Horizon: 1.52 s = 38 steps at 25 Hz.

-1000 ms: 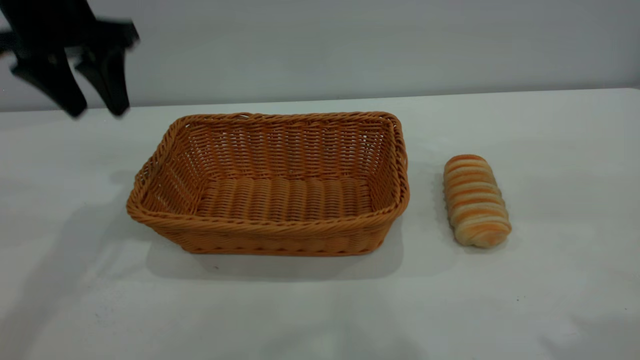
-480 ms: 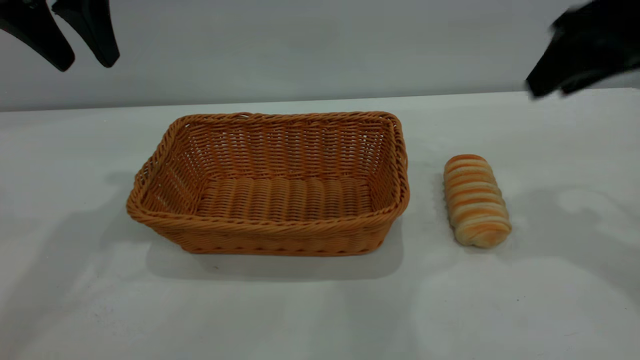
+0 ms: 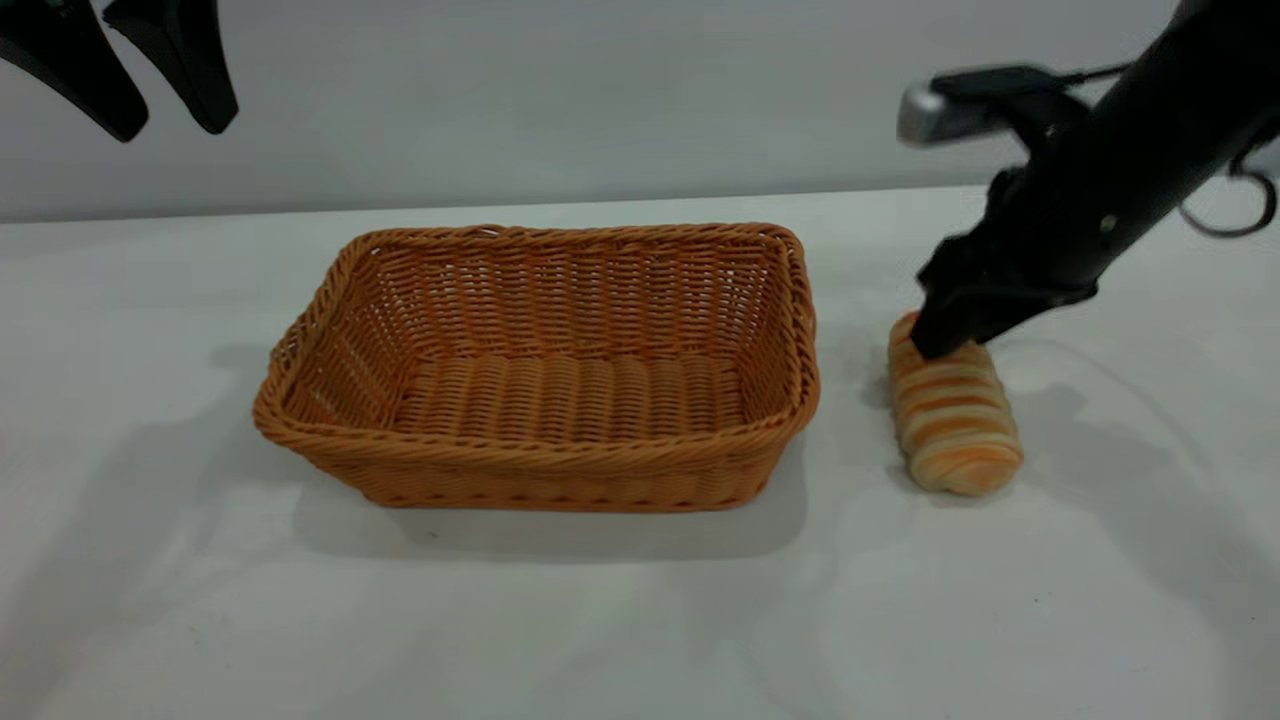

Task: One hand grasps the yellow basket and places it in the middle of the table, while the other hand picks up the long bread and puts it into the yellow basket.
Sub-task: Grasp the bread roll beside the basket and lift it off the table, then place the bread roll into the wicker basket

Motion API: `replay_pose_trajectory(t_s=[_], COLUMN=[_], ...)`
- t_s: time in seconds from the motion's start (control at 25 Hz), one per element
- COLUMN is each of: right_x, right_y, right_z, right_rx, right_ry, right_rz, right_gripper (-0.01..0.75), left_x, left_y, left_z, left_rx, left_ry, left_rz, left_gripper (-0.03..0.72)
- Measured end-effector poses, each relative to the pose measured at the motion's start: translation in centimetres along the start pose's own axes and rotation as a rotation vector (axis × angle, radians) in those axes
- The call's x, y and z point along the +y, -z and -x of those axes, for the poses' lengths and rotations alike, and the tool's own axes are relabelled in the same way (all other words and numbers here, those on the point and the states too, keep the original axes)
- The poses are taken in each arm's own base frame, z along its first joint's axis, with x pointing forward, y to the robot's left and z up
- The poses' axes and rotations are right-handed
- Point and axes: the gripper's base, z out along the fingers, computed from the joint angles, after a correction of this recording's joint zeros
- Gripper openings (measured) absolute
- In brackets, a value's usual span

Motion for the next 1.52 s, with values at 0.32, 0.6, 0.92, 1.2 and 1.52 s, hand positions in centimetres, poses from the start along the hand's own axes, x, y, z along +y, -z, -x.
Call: replay_pose_trajectory(t_s=[0.32,0.6,0.92,1.2,1.52], right_x=[-0.8,-0.7,3.0,12.3,13.5], right_y=[-2.9,-0.8,7.0,6.3,4.4], right_z=[-1.6,-0.2,8.4,10.9,10.3], right_rx=[0.031,0.009,-0.197,-0.21,-0.164], right_ry=[-0.016,0.048,0.174,0.338,0.352], right_rz=[-0.046,-0.029,0.092,0.275,0.302], right_gripper=[0.324,0.026,0.022,0.06,0.283], left_x=[-0.1,-0.1,-0.1,-0.1,-0.2], left_y=[0.0,0.0,0.0,0.0,1.8], left_z=[0.0,0.0,0.0,0.1,-0.1], left_rx=[0.002,0.003,0.004,-0.009,-0.05], left_ry=[0.004,0.004,0.004,0.004,-0.019], left_rz=[-0.008,-0.009,-0.009,-0.007,0.003], left_gripper=[0.555,0.555,0.555,0.555,0.555])
